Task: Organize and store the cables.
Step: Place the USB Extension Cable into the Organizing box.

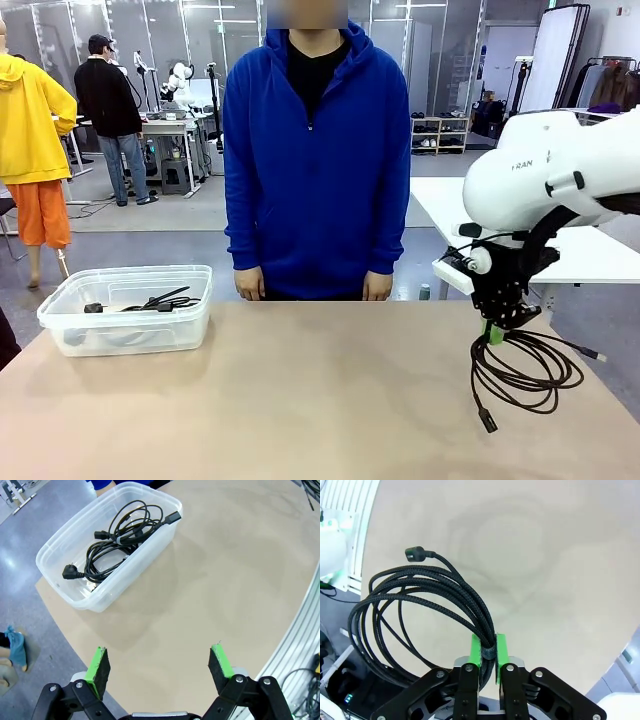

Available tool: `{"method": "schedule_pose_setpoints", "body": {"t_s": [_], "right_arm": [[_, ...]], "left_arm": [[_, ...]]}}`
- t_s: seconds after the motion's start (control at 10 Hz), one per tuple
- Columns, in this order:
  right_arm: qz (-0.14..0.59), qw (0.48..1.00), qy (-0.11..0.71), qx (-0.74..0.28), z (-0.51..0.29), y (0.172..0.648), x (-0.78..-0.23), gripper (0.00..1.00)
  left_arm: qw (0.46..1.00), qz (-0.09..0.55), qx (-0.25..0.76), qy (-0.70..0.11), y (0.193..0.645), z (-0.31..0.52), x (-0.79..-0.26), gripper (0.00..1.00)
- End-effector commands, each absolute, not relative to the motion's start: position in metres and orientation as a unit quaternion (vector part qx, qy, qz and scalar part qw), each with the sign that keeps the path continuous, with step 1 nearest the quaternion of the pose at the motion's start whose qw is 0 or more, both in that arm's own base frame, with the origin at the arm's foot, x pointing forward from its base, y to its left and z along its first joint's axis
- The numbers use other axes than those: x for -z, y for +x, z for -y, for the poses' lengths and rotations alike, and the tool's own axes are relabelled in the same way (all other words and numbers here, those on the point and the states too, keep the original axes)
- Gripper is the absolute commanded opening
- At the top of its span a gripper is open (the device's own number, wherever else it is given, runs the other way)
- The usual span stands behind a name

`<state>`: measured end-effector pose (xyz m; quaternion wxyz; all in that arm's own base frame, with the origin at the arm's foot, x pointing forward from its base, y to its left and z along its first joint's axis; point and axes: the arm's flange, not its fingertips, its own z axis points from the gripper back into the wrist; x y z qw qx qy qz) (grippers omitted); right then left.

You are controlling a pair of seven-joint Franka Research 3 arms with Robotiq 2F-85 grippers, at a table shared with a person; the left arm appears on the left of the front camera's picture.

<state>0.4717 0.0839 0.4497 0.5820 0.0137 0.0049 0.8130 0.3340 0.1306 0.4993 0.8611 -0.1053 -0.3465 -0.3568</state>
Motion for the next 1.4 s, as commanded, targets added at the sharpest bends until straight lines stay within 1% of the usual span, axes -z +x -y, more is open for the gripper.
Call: {"method": "schedule_pose_setpoints", "body": {"t_s": [0.0,0.2,0.3,0.6,0.8,1.1,1.2,1.3], "right_arm": [[-0.005,0.592,0.034,-0.805,-0.104,0.485,-0.445,0.01],[0.003,0.589,0.06,-0.806,-0.137,0.494,-0.455,0.01],[0.005,0.594,0.089,-0.8,-0.158,0.505,-0.458,0.01],[0.029,0.596,0.124,-0.793,-0.228,0.516,-0.457,0.01],[0.045,0.61,0.125,-0.781,-0.273,0.519,-0.453,0.01],[0.063,0.653,0.15,-0.74,-0.311,0.53,-0.433,0.01],[0.071,0.665,0.138,-0.731,-0.319,0.532,-0.418,0.01],[0.065,0.664,0.141,-0.732,-0.321,0.535,-0.404,0.01]], "left_arm": [[0.855,0.358,0.361,-0.102,0.337,-0.132,-0.499,1.0],[0.855,0.358,0.361,-0.102,0.337,-0.132,-0.499,1.0],[0.855,0.358,0.361,-0.102,0.337,-0.132,-0.499,1.0],[0.855,0.358,0.361,-0.102,0.337,-0.132,-0.499,1.0],[0.855,0.358,0.361,-0.102,0.337,-0.132,-0.499,1.0],[0.855,0.358,0.361,-0.102,0.337,-0.132,-0.499,1.0],[0.855,0.358,0.361,-0.102,0.337,-0.132,-0.499,1.0],[0.855,0.358,0.361,-0.102,0.337,-0.132,-0.499,1.0]]}}
